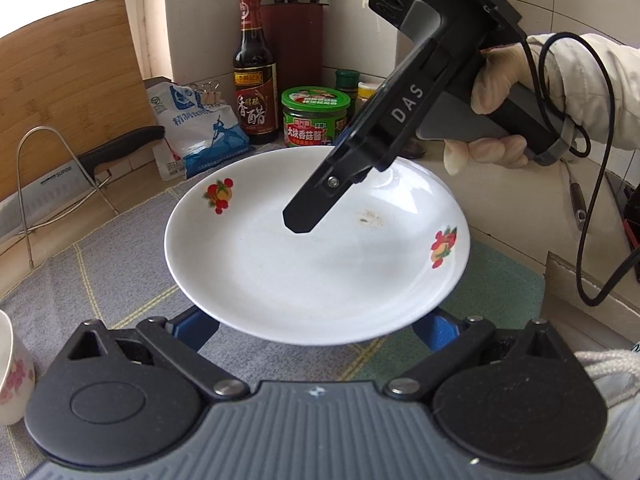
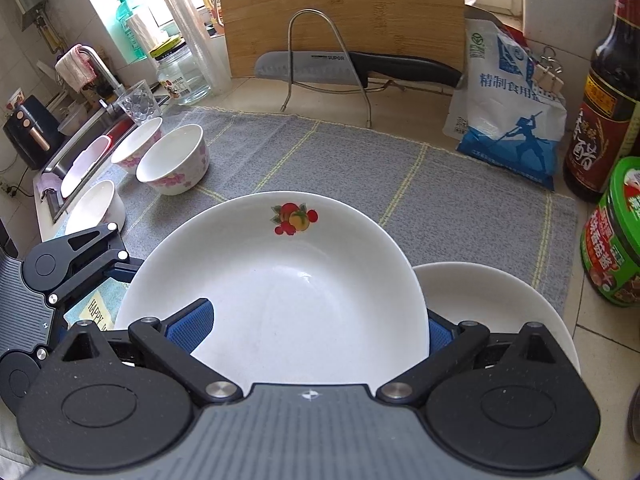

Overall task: Organize plates and bowls
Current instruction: 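Carry the fruit-print plate with the right tool over the plate stack, then lower the plate onto the stack and open the right tool, then withdraw the right tool from the plate stack toward the bowls, then move the left tool to a plain white bowl rim and close it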

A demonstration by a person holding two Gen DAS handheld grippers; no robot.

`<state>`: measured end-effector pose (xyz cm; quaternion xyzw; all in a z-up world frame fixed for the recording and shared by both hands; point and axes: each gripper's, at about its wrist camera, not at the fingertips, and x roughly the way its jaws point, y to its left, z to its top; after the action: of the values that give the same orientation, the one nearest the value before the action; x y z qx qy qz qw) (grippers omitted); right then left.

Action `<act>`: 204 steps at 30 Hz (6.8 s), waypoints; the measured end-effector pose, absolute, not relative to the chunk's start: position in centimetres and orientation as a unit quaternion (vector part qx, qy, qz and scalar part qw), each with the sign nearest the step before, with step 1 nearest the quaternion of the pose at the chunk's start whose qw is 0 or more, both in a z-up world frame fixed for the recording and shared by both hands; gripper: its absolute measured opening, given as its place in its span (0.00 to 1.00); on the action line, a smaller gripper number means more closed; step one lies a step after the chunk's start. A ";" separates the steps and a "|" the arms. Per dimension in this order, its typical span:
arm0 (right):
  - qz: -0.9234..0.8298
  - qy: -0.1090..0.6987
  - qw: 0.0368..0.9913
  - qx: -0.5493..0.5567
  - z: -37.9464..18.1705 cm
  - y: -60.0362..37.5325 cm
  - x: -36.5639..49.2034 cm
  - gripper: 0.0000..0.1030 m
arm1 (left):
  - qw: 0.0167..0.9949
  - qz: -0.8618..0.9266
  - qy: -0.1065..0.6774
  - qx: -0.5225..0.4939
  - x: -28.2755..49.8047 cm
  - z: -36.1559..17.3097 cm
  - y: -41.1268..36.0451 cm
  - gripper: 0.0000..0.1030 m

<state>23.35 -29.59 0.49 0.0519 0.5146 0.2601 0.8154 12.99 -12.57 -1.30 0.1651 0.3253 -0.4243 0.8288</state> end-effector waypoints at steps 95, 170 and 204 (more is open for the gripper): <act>0.107 0.547 0.828 0.054 -0.5 -37.4 17.6 1.00 | 0.790 -0.486 0.323 0.186 17.0 -4.3 -18.6 0.99; 0.284 0.395 0.865 -0.124 -0.5 2.4 16.8 1.00 | 0.899 -0.191 0.365 0.150 16.6 0.5 17.8 0.98; 0.331 0.363 0.864 -0.113 -1.6 6.9 17.0 0.79 | 0.855 -0.258 0.436 0.105 20.4 -1.9 19.2 0.53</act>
<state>17.01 6.88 -1.56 -0.1132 0.3626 0.3311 0.8637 20.45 19.23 -1.85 0.1048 0.4364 -0.2584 0.8555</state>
